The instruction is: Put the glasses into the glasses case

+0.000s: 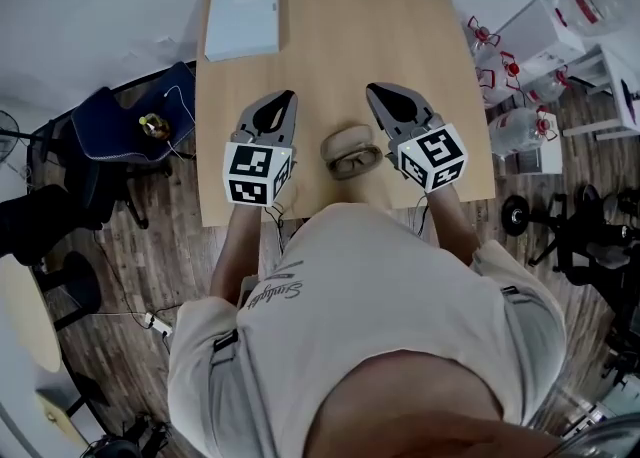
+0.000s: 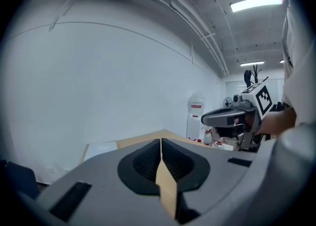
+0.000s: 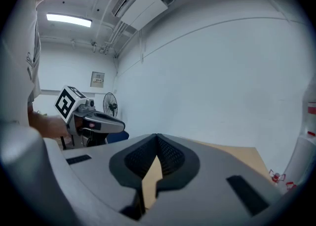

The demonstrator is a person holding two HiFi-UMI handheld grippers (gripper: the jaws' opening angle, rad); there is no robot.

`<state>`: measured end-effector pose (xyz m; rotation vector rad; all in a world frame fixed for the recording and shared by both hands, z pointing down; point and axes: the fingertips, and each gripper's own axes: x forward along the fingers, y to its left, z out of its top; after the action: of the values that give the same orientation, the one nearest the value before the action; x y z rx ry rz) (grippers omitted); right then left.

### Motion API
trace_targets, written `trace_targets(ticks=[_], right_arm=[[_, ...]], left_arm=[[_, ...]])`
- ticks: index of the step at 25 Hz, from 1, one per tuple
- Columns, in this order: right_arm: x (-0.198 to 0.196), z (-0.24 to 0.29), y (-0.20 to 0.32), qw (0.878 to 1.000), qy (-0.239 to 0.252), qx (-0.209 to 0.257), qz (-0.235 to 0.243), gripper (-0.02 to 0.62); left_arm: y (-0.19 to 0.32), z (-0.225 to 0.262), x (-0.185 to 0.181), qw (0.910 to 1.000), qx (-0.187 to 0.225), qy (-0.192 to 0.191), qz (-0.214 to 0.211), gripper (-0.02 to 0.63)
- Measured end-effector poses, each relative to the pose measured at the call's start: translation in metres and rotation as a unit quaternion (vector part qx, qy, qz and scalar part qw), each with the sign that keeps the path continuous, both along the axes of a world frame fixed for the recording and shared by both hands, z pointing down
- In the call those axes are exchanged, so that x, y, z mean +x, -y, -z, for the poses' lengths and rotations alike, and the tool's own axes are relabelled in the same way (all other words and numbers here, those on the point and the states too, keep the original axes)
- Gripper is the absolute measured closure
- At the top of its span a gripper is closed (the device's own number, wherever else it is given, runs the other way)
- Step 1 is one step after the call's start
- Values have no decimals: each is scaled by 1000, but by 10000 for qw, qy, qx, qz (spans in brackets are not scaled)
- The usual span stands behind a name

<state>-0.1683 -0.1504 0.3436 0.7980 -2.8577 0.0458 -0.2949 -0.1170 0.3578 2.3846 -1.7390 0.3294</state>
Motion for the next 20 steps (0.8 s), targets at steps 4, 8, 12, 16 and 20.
trace_targets(ticks=[4, 8, 12, 16, 20], right_arm=[[-2, 25, 3, 9996, 200, 193, 46, 600], [0, 43, 3, 9985, 364, 397, 83, 600], [7, 51, 8, 9977, 494, 473, -7, 600], [16, 51, 11, 9976, 543, 415, -121, 600], [21, 57, 10, 9969, 712, 332, -54, 600]], left_arm=[[5, 25, -8, 9995, 255, 51, 192, 586], [8, 50, -12, 9982, 493, 31, 326, 586], [6, 64, -11, 9975, 619, 102, 328, 586], [2, 65, -11, 9972, 628, 120, 387, 586], [2, 68, -14, 9967, 648, 31, 480, 586]])
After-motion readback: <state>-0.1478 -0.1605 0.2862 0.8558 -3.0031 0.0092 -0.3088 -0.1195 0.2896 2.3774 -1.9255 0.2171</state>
